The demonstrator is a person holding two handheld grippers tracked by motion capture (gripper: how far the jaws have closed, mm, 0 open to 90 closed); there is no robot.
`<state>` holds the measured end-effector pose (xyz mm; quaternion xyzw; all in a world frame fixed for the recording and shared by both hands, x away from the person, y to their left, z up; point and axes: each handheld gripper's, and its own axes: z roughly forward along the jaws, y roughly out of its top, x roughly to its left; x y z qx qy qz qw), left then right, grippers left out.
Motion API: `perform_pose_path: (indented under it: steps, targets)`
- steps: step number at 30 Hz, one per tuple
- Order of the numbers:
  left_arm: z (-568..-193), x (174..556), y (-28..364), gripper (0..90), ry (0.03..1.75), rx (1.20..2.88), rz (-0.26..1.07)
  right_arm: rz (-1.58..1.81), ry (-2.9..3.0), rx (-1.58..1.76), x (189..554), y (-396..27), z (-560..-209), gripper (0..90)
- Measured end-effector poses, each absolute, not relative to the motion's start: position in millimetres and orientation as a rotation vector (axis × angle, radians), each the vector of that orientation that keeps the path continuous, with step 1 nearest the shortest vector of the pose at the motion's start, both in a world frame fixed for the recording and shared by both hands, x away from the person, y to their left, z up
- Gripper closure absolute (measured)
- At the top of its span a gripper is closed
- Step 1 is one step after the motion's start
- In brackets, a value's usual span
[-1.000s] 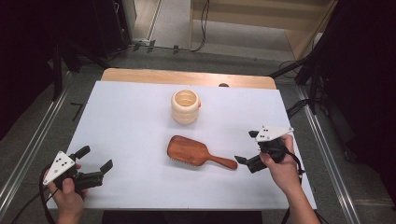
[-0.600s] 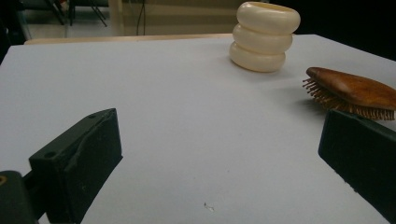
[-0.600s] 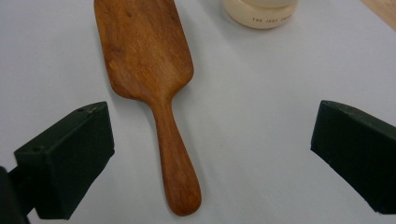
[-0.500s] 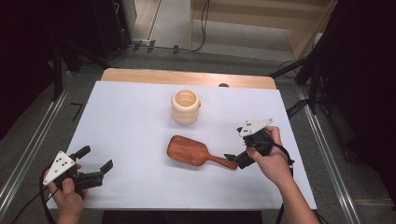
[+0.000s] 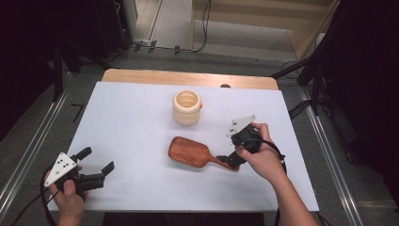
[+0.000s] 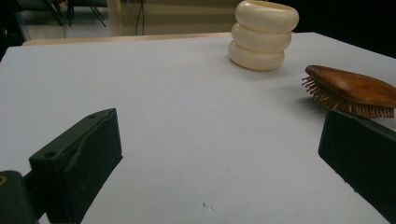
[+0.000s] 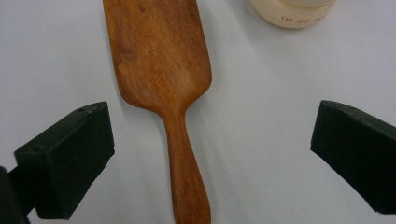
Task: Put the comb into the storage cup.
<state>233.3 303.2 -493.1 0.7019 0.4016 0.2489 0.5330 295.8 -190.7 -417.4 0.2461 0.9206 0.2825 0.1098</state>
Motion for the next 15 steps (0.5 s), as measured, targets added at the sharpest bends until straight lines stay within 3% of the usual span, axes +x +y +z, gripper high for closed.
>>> perform_pose_path:
  steps: [15]
  targets:
    - [-493,233,303,0.0,0.951,1.676,0.595,0.684,2.817,0.667,305,-163,-432,0.0]
